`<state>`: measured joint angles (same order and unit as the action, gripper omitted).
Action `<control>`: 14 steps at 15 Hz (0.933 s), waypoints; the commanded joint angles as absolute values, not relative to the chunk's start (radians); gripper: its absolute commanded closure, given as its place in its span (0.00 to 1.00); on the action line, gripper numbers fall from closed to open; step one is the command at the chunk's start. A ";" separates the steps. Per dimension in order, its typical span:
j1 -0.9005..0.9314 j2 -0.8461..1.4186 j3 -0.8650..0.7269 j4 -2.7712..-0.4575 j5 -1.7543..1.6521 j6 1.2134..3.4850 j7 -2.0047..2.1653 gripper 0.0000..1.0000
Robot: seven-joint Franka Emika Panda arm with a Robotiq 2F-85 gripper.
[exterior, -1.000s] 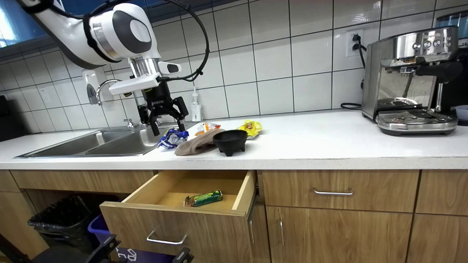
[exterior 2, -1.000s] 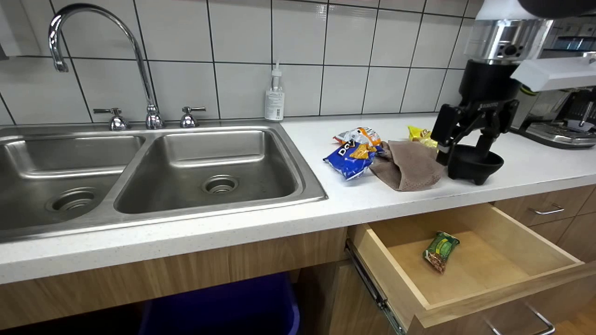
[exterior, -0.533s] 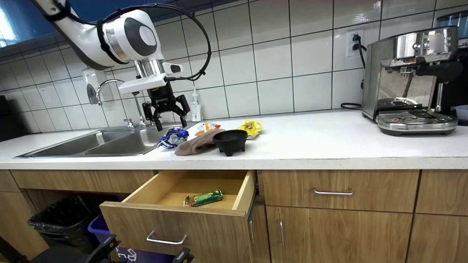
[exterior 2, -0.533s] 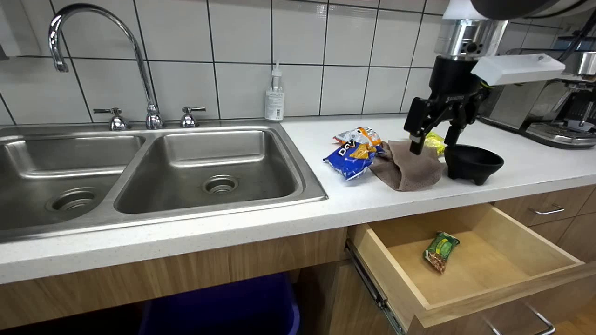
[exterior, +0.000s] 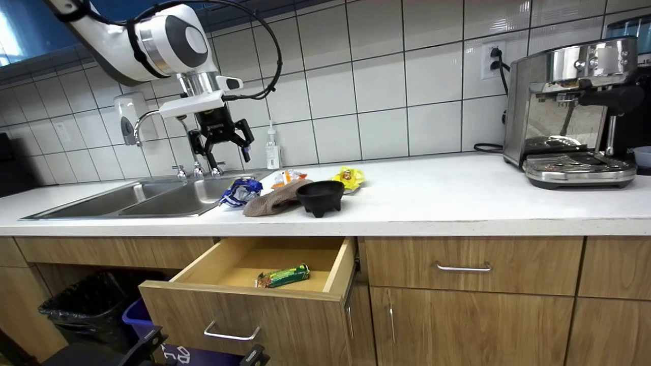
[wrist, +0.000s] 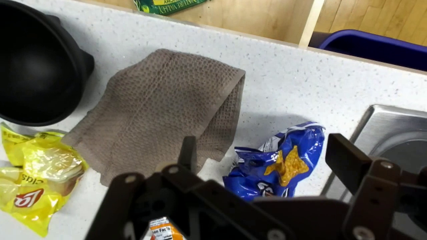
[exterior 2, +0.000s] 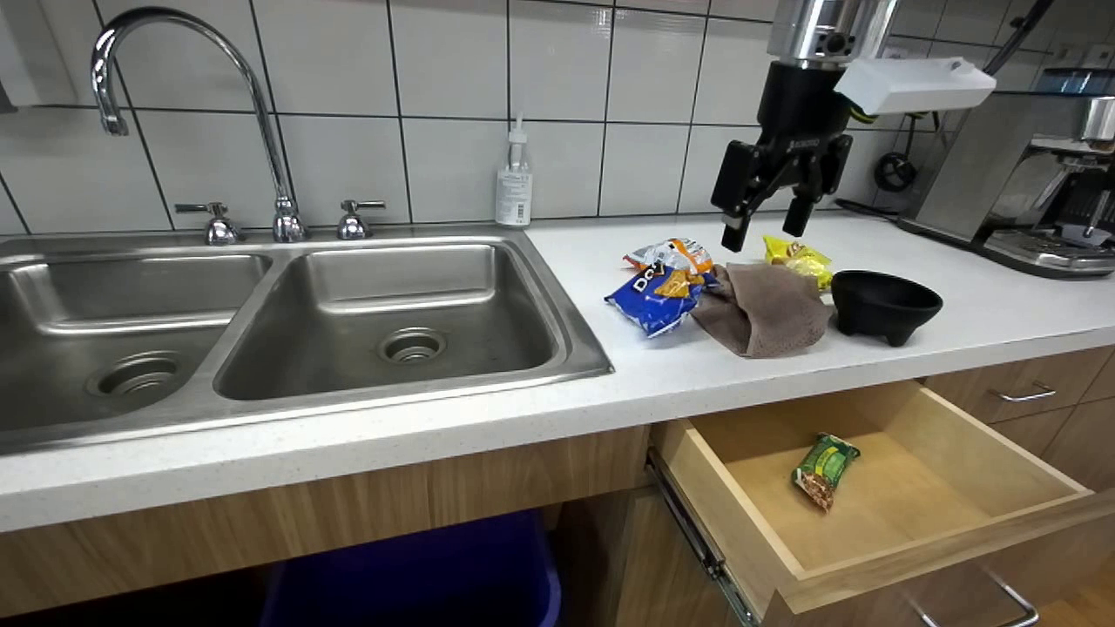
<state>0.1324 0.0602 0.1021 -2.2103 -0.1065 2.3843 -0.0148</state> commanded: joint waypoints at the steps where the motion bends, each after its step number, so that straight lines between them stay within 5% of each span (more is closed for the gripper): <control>1: 0.132 0.096 0.115 -2.147 -0.100 2.345 -0.055 0.00; 14: 0.131 0.105 0.114 -2.156 -0.107 2.372 -0.039 0.00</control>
